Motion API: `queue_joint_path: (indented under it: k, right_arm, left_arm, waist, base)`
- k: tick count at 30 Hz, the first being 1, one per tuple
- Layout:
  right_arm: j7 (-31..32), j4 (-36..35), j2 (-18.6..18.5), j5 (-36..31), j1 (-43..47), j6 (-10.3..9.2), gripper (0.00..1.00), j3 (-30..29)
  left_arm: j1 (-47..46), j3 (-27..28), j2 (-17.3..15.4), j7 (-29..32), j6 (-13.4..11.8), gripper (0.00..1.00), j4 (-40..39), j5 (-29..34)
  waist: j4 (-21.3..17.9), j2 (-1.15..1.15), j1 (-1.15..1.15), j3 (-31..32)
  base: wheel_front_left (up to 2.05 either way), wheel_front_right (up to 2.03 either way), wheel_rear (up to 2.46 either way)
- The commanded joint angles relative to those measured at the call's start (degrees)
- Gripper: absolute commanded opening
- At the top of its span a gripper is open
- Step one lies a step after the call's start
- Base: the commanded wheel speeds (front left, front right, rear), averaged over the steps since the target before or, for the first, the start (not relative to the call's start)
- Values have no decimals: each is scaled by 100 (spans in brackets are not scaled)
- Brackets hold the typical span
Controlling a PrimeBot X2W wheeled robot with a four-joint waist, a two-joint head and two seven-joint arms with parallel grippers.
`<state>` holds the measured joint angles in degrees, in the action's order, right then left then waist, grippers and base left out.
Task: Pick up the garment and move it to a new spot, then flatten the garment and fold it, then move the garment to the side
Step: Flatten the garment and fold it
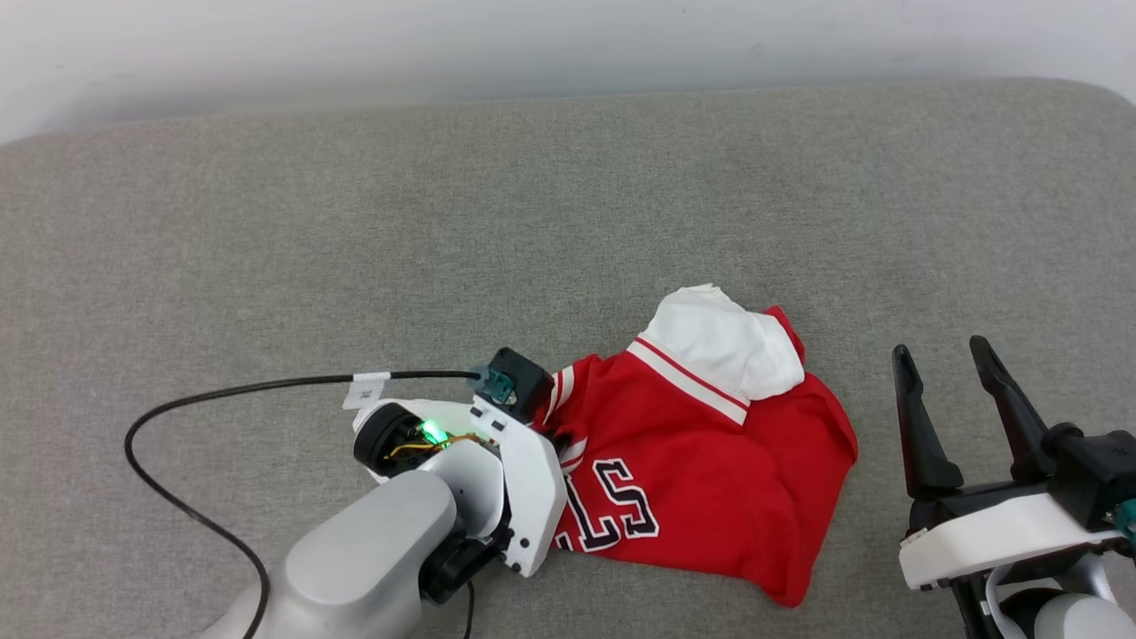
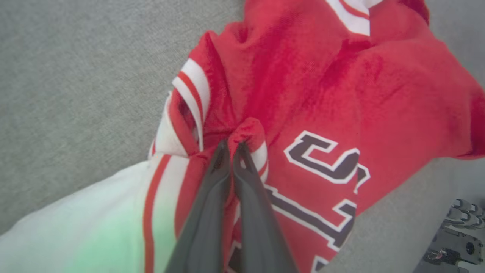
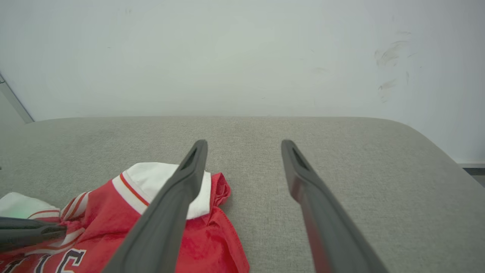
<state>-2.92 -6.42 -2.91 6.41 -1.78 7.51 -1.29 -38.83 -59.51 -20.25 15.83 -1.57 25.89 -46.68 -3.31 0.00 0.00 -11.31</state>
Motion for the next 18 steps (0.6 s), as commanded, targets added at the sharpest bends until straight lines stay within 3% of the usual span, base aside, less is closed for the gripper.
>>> queue_joint_path:
  k: [1,6,10,18]
  right_arm:
    - [-10,-31,4,-43,24,-4,100,-13]
    - [16,-4,4,-53,93,-4,100,-74]
    - [42,8,4,-52,196,-4,100,-140]
    - [101,18,4,-41,359,-4,100,-207]
  left_arm:
    - [96,47,67,-137,3,100,96,-65]
    - [241,243,174,-1004,-132,100,177,52]
    - [440,464,79,-1777,-393,100,-80,169]
    - [1162,1209,-344,-2878,-1233,100,-905,105]
  waist:
    - [2,0,0,16]
    - [89,0,0,181]
    - [193,0,0,348]
    - [335,0,0,648]
  base:
    - [0,0,0]
    - [0,0,0]
    - [0,0,0]
    - [0,0,0]
